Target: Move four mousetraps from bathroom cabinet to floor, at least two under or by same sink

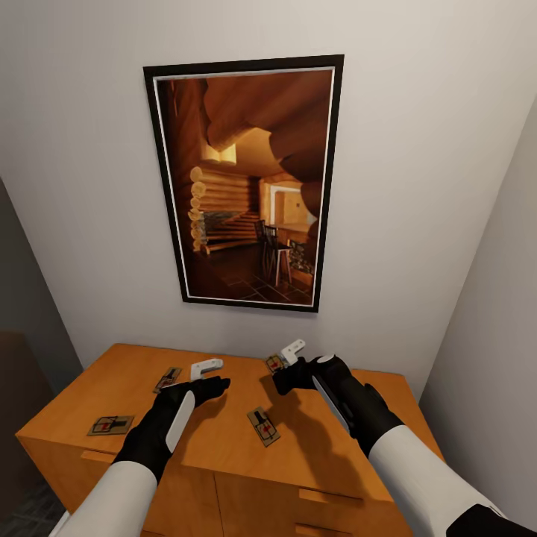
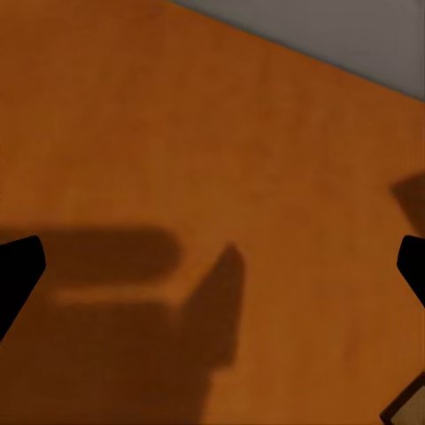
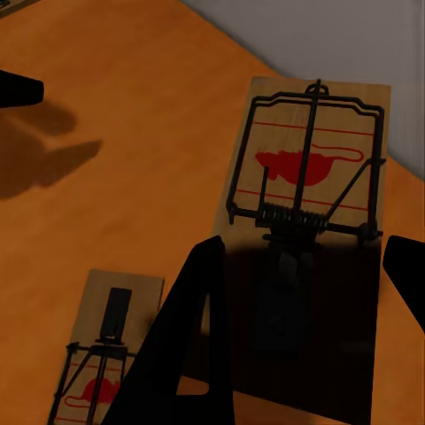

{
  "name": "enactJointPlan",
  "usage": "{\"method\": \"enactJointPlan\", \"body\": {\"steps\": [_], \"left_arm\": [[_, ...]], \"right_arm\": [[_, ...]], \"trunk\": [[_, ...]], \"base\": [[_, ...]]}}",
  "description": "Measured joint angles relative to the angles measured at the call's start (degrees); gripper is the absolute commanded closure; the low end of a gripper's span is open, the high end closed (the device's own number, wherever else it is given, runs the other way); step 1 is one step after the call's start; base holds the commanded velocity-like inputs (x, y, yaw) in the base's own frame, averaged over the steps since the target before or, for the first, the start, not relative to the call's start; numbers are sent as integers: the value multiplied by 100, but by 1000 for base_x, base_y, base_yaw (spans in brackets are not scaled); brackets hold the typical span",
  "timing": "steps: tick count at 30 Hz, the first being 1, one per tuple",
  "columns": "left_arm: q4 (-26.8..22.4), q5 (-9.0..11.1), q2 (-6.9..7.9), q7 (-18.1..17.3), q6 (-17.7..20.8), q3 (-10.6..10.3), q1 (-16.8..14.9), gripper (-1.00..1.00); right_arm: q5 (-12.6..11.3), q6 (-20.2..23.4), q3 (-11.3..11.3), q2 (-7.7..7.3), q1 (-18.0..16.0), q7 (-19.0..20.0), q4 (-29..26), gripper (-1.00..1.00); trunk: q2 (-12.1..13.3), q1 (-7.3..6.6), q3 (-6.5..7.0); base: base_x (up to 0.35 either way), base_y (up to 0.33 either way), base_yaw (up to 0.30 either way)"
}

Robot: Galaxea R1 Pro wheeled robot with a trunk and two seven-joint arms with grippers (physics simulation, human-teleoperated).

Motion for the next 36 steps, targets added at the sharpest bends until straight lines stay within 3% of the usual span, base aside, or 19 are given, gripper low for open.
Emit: {"method": "enactJointPlan", "body": {"steps": [12,36], "left_arm": [[0,0,-11,2,3,-26,0,-100],[-50,3,27,-12,0,-25,0,-100]], "right_arm": [[6,3,-15,-24,0,-178,-1,100],[16,-5,12,-25,0,-268,-9,100]], "trunk": [[0,0,0],[0,0,0]], "base": [[0,-139,0],[0,-5,0]]}}
